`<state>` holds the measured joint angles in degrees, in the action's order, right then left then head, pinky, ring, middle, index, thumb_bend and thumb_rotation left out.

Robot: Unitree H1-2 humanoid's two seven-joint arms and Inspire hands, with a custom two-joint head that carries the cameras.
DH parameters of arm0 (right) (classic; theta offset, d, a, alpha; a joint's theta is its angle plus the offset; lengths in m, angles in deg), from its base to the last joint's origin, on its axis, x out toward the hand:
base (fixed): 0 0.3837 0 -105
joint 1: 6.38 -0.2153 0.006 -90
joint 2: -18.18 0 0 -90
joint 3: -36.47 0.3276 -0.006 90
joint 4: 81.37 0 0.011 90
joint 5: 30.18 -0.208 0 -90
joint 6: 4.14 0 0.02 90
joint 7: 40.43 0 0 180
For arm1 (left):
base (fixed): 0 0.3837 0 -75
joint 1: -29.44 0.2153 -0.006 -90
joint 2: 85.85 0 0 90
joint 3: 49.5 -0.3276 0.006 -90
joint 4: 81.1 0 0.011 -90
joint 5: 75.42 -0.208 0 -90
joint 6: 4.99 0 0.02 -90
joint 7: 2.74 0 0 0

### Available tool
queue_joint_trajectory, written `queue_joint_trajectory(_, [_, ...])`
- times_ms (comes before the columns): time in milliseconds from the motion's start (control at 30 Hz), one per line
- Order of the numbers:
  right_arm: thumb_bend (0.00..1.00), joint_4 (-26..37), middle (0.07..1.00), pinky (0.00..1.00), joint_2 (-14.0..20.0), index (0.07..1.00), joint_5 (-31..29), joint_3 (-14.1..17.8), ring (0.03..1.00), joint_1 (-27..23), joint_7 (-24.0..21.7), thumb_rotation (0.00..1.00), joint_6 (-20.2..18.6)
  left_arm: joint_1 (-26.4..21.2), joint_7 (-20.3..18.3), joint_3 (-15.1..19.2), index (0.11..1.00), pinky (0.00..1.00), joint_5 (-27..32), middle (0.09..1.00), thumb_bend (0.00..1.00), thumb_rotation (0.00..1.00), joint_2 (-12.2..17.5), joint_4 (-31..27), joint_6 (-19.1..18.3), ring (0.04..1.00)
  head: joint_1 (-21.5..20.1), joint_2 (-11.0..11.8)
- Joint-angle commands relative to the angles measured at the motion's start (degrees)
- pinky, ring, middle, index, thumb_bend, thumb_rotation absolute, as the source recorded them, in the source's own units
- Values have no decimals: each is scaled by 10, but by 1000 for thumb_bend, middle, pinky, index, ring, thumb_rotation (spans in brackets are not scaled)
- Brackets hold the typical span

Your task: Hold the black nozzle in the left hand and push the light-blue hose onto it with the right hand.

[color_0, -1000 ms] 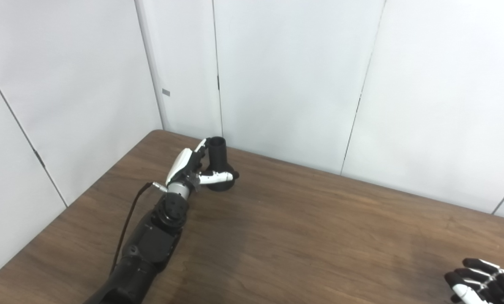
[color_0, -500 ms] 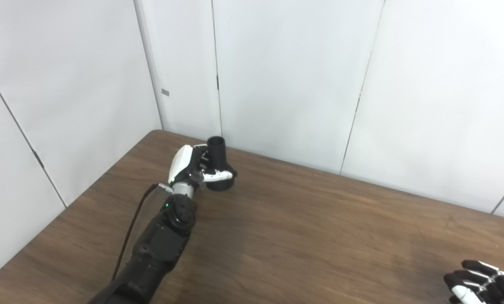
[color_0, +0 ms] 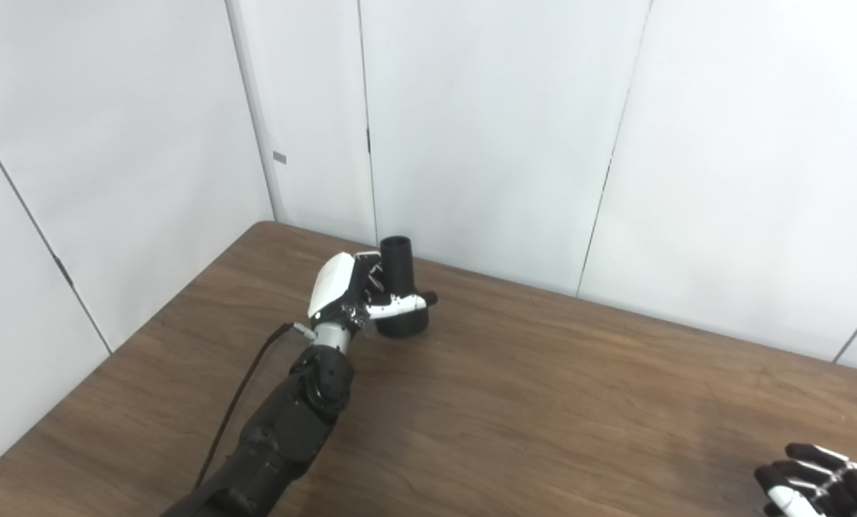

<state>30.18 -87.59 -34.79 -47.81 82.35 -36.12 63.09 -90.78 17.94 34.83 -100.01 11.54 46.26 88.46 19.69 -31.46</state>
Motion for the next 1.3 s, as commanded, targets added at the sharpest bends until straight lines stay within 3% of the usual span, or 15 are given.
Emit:
queue_joint_trajectory(0, [510, 11, 478, 323, -1, 521, 2, 0, 413, -19, 2, 0, 12, 9, -1, -13, 505, 310, -15, 431, 522, 0, 6, 11, 14, 372, -17, -6])
queue_joint_trajectory(133, [510, -12, 480, 343, -10, 517, -40, 16, 415, -24, -8, 0, 24, 31, -16, -44, 501, 317, -31, 432, 523, 0, 8, -7, 58, 374, -57, -18])
queue_joint_trajectory(367, [513, -121, 471, 305, 8, 521, -81, 21, 407, -34, -63, 0, 162, 72, -69, -100, 499, 327, -31, 431, 522, 0, -8, -65, 121, 377, -151, -41])
queue_joint_trajectory(467, [513, -140, 473, 311, 11, 520, -81, 19, 408, -40, -67, 0, 185, 84, -98, -117, 513, 349, -25, 458, 506, 0, -21, -86, 135, 396, -184, -48])
queue_joint_trajectory(800, [515, -126, 470, 317, 23, 525, -30, 15, 408, -52, -38, 0, 184, 106, -191, -171, 506, 392, -12, 477, 504, 0, -75, -107, 194, 434, -229, -58])
queue_joint_trajectory(967, [513, -123, 474, 318, 38, 530, -64, 24, 403, -60, -56, 0, 191, 109, -181, -195, 484, 409, -23, 484, 505, 0, -102, -71, 231, 453, -241, -59])
queue_joint_trajectory(1267, [516, -104, 471, 322, 53, 520, -59, 27, 413, -72, -47, 0, 176, 91, -146, -282, 473, 410, -32, 482, 505, 0, -105, -42, 235, 467, -287, -56])
